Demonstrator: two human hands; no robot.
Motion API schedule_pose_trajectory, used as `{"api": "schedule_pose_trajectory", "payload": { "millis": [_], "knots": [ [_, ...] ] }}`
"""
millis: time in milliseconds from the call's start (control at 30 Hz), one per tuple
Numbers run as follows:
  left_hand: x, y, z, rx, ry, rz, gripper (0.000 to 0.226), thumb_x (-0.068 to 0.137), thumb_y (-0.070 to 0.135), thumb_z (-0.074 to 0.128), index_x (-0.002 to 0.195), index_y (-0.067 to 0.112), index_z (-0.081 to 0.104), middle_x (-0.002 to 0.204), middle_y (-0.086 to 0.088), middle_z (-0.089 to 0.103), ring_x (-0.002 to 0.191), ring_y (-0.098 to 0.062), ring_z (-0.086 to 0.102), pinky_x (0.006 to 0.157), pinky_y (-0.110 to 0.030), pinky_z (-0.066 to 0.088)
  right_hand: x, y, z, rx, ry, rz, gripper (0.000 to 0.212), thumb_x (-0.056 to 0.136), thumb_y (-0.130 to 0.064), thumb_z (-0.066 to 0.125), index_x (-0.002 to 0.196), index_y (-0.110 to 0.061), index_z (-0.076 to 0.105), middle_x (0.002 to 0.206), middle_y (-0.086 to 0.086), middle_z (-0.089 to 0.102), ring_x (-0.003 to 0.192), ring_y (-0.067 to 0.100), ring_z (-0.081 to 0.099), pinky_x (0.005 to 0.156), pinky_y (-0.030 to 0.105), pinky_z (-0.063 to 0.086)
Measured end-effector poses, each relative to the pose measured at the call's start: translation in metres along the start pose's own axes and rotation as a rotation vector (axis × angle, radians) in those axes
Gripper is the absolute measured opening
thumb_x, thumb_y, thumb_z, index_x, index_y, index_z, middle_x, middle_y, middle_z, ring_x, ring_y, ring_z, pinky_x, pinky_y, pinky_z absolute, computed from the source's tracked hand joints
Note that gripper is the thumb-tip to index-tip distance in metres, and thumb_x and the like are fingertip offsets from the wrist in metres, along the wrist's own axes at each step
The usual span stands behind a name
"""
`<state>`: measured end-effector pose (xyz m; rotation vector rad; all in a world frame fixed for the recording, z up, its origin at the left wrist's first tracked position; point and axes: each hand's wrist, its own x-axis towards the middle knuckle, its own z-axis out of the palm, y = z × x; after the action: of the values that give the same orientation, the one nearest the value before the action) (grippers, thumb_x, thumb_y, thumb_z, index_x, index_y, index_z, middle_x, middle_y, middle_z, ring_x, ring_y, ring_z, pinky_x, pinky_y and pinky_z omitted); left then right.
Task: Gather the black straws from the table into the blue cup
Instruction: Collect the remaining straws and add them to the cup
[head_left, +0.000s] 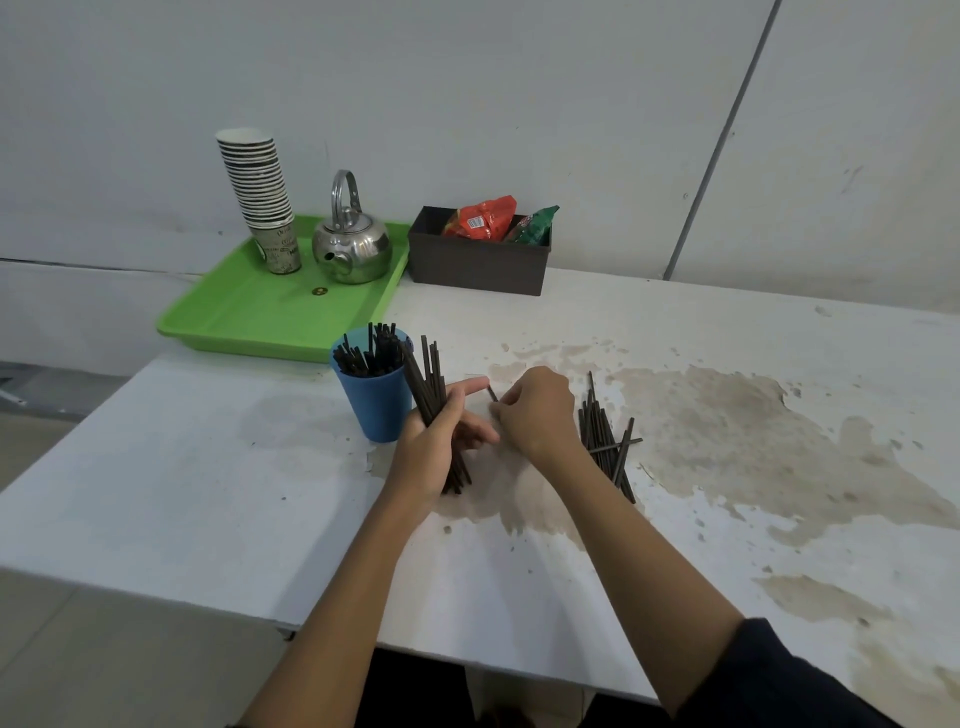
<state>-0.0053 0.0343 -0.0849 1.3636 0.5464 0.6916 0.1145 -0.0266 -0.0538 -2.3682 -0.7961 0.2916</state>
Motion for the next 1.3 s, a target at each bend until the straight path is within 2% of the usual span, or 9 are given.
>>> {"api": "schedule_pose_trajectory", "payload": {
  "millis": [167, 267, 333, 400, 467, 700, 967, 1200, 1300],
  "knots": [
    [-0.006, 0.003, -0.001, -0.033, 0.002, -0.004, 0.030, 0.108, 0.027, 0.046, 0.116, 0.026, 0.075, 0.068, -0.006, 0.072, 0.064, -0.014, 0.066, 0.064, -0.024, 0.055, -0.005, -0.003, 0.003, -0.145, -0.023, -0.066, 0.044, 0.094, -0.010, 0.059, 0.055, -0.009, 0.038, 0.052, 0.005, 0.032, 0.064, 0.027, 0.036, 0.063, 0.029, 0.029],
    [-0.011, 0.010, -0.002, -0.083, -0.004, -0.024, 0.032, 0.108, 0.027, 0.046, 0.108, 0.032, 0.078, 0.067, -0.005, 0.069, 0.051, -0.015, 0.059, 0.052, -0.025, 0.048, -0.007, -0.002, 0.002, -0.133, -0.030, -0.107, 0.049, 0.094, -0.006, 0.056, 0.049, -0.012, 0.036, 0.050, 0.005, 0.030, 0.065, 0.027, 0.034, 0.067, 0.031, 0.030],
    [-0.014, 0.016, -0.005, -0.115, -0.014, -0.024, 0.034, 0.108, 0.026, 0.046, 0.104, 0.035, 0.079, 0.066, -0.004, 0.067, 0.047, -0.015, 0.055, 0.048, -0.024, 0.043, -0.005, -0.003, 0.000, 0.071, -0.001, -0.087, 0.044, 0.095, -0.006, 0.058, 0.052, -0.009, 0.050, 0.053, 0.009, 0.043, 0.062, 0.027, 0.040, 0.065, 0.032, 0.036],
    [-0.016, 0.025, -0.008, -0.138, -0.026, -0.001, 0.035, 0.108, 0.024, 0.045, 0.103, 0.035, 0.079, 0.065, -0.004, 0.066, 0.047, -0.014, 0.055, 0.047, -0.023, 0.044, -0.005, -0.010, -0.005, 0.344, 0.042, -0.084, 0.021, 0.097, -0.011, 0.061, 0.081, -0.004, 0.071, 0.072, 0.005, 0.062, 0.072, 0.019, 0.056, 0.068, 0.024, 0.044],
    [-0.016, 0.039, -0.013, -0.156, -0.038, 0.042, 0.033, 0.109, 0.022, 0.044, 0.105, 0.029, 0.077, 0.064, -0.004, 0.067, 0.049, -0.014, 0.058, 0.049, -0.023, 0.046, -0.006, -0.023, -0.011, 0.555, 0.058, -0.098, 0.015, 0.098, -0.015, 0.061, 0.102, -0.006, 0.072, 0.088, 0.001, 0.066, 0.083, 0.015, 0.058, 0.070, 0.019, 0.045],
    [-0.003, 0.109, -0.043, -0.184, -0.038, 0.257, 0.029, 0.110, 0.024, 0.038, 0.113, 0.022, 0.068, 0.067, -0.002, 0.071, 0.069, -0.017, 0.071, 0.055, -0.023, 0.052, -0.005, -0.075, -0.028, 0.866, 0.030, -0.148, 0.011, 0.096, -0.030, 0.064, 0.096, -0.019, 0.066, 0.093, -0.004, 0.064, 0.080, 0.012, 0.055, 0.063, 0.018, 0.045],
    [0.034, 0.152, -0.082, -0.071, 0.140, 0.322, 0.033, 0.111, 0.035, 0.032, 0.121, 0.032, 0.063, 0.108, 0.008, 0.079, 0.110, -0.009, 0.071, 0.089, -0.037, 0.047, -0.003, -0.104, -0.016, 0.762, 0.137, -0.397, 0.004, 0.091, -0.028, 0.070, 0.089, -0.025, 0.069, 0.082, -0.014, 0.068, 0.069, 0.009, 0.053, 0.061, 0.012, 0.044],
    [0.056, 0.135, -0.081, -0.053, 0.163, 0.243, 0.035, 0.112, 0.035, 0.028, 0.111, 0.031, 0.062, 0.112, 0.012, 0.077, 0.110, -0.003, 0.070, 0.112, -0.044, 0.040, -0.003, -0.103, -0.008, 0.376, 0.223, -0.621, 0.006, 0.092, -0.020, 0.070, 0.092, -0.016, 0.074, 0.080, -0.013, 0.067, 0.079, -0.018, 0.050, 0.070, 0.008, 0.032],
    [0.062, 0.130, -0.079, -0.076, 0.163, 0.216, 0.037, 0.112, 0.035, 0.027, 0.108, 0.031, 0.063, 0.110, 0.013, 0.077, 0.109, -0.004, 0.071, 0.112, -0.044, 0.040, -0.001, -0.101, -0.006, 0.267, 0.205, -0.636, 0.009, 0.092, -0.021, 0.069, 0.093, -0.017, 0.076, 0.086, -0.011, 0.073, 0.089, 0.004, 0.059, 0.082, 0.016, 0.035]
  ]
}}
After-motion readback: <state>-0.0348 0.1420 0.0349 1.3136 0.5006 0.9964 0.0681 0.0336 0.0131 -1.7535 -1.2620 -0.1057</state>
